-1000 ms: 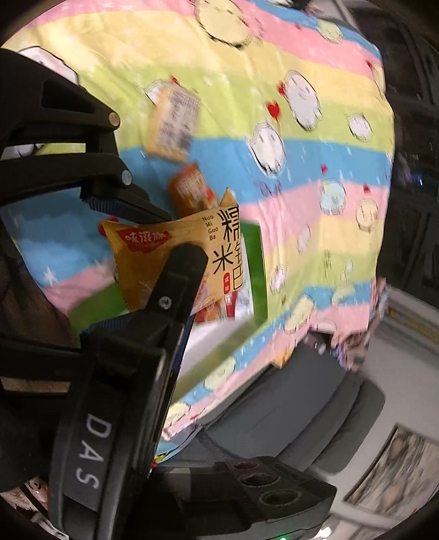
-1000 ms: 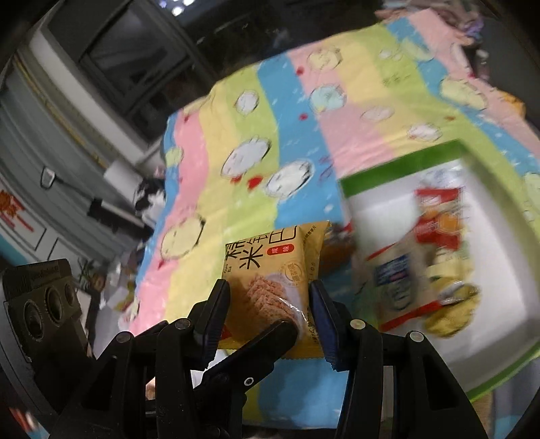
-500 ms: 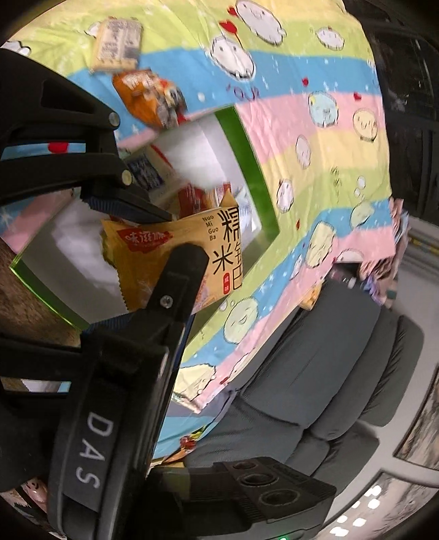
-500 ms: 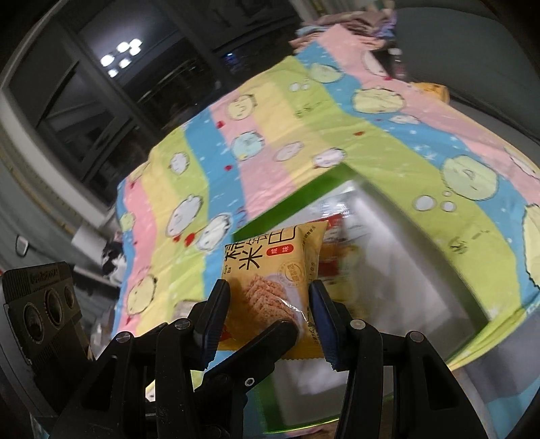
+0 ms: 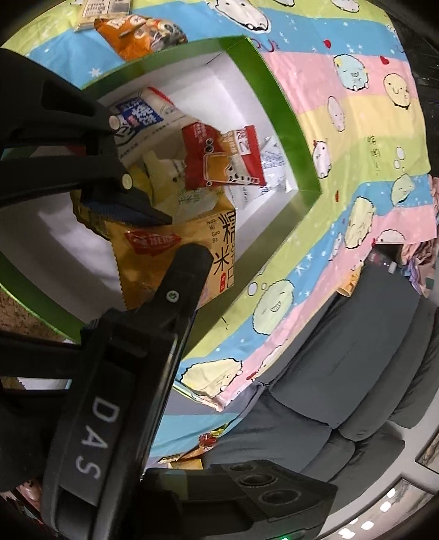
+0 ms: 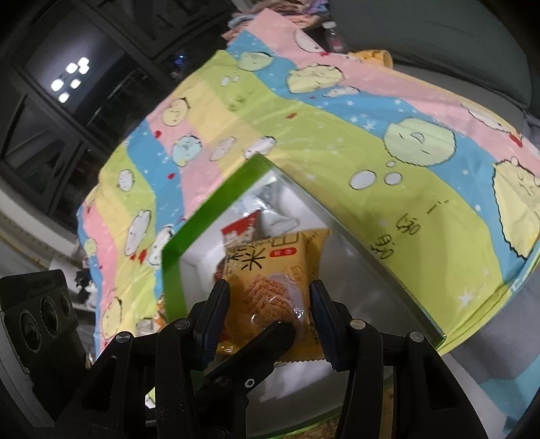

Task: Organize snacks
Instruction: 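Carry the yellow bread bag with the right tool over the green box, then open the right tool to drop the bread bag into the box, then grasp the clear biscuit pack on the bedspread with the right tool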

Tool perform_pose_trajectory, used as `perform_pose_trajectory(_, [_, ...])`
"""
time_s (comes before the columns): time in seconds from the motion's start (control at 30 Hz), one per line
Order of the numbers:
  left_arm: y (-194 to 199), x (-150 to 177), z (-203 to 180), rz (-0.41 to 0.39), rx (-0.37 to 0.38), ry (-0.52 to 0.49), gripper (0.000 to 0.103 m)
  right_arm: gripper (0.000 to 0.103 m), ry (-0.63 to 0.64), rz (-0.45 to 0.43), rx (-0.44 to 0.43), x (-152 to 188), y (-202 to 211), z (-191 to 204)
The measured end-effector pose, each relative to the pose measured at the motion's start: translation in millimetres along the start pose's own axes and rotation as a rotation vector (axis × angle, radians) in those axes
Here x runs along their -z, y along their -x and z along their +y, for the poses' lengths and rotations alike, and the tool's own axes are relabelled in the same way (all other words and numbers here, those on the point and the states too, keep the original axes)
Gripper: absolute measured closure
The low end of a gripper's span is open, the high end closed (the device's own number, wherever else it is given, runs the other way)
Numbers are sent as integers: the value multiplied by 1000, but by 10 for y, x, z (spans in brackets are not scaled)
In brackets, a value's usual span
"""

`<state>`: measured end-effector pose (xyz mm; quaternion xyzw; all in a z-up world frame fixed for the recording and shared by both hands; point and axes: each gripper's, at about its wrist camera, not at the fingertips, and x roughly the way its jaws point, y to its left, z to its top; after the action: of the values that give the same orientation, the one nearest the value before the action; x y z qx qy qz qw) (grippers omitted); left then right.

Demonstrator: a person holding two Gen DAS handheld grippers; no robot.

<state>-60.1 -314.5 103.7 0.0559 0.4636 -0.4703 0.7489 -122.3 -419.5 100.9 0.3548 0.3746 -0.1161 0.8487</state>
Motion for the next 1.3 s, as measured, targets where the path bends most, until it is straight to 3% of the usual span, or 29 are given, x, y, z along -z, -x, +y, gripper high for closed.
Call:
perform_pose_trajectory(0.53, [-275,67,117,84,-27,64,61,51,1,46,83,27,-261,-43])
perform_pose_trajectory(0.7, [-179,85,105,67,-29,63,58,48,24,29,135,56,-213,39])
perform_pose_trajectory(0.93, [466,72,237,-59,-88,66,30,30,120,-64,46,78,121,374])
perform_pose_trajectory(1.1, [1092,142,633,-185,-130,193,19,23,230,-79,-51,37,258,812])
perform_pose_trajectory(1.3, [1708,395,1267,-319,-363,412,13,21,481,-10,-132,-32,199,1593])
